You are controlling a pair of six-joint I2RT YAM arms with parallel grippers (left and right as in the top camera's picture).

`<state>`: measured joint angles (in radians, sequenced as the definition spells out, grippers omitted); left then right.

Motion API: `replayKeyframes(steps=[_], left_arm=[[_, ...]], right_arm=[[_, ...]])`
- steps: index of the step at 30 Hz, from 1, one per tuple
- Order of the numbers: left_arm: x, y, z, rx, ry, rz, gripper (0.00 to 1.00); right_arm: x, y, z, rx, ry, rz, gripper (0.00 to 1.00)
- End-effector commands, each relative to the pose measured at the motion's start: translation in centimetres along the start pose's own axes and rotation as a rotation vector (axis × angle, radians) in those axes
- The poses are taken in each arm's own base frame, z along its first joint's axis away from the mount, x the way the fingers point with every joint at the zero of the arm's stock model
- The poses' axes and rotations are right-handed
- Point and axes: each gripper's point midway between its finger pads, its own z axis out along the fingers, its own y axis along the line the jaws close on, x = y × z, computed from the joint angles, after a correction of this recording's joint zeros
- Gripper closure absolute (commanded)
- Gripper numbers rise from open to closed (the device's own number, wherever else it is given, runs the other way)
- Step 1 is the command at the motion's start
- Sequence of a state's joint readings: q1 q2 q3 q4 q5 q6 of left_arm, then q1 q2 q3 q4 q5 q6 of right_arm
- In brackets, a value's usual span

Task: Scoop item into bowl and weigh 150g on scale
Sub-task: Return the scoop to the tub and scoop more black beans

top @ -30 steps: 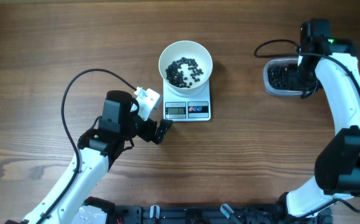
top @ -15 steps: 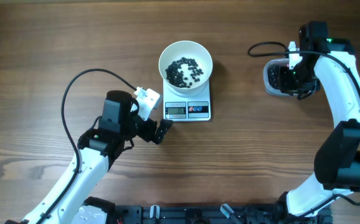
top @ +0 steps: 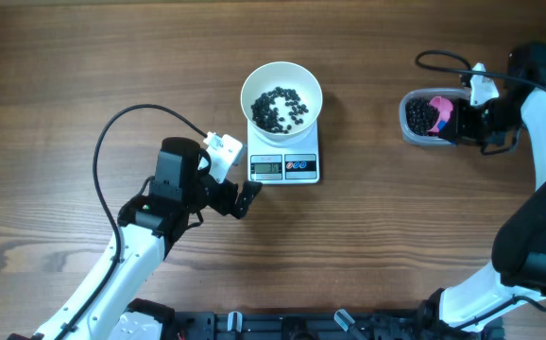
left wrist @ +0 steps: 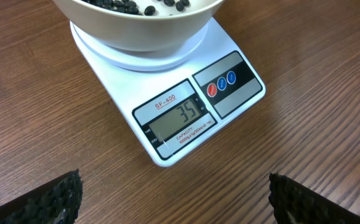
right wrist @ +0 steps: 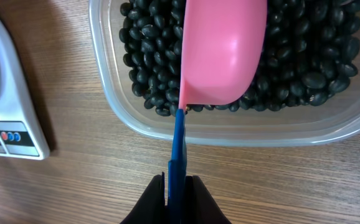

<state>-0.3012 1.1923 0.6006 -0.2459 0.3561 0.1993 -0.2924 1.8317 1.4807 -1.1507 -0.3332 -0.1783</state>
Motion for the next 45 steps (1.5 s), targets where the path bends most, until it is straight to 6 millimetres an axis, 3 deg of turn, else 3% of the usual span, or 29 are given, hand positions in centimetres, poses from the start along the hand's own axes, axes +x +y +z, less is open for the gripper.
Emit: replayKeyframes(steps=[1,10,17,22,26,36,45], left_arm=[[0.1,0.0,0.1,-0.003,0.002,-0.003,0.0],[0.1,0.0,0.1,-0.003,0.002,-0.003,0.0],[0.1,0.0,0.1,-0.003,0.002,-0.003,0.0],[0.1,0.0,0.1,-0.003,0.002,-0.003,0.0],[0.1,0.0,0.1,-0.003,0.002,-0.003,0.0],[0.1,0.0,0.1,-0.003,0.002,-0.003,0.0],[0.1,0.0,0.1,-0.003,0.002,-0.003,0.0]], right_arm=[[0.3,1.1,0.7,-0.088,0.02,-0.041,0.96],[0.5,1.7,0.8,-0.123,0.031,-0.029,0.96],[1.2,0.9,3.3,-0.12,0.027,0.021,0.96],[1.0,1.2,3.3,-0.144,0.016,0.024,0.96],[0.5,1.5,2.4,-0.25,-0.03,0.035,0.96],[0.2,-1.0,-0.8,-0.425,-0.149,0.126,0.96],[0.2,0.1,-2.3,-0.548,-0.198,0.106,0.96]])
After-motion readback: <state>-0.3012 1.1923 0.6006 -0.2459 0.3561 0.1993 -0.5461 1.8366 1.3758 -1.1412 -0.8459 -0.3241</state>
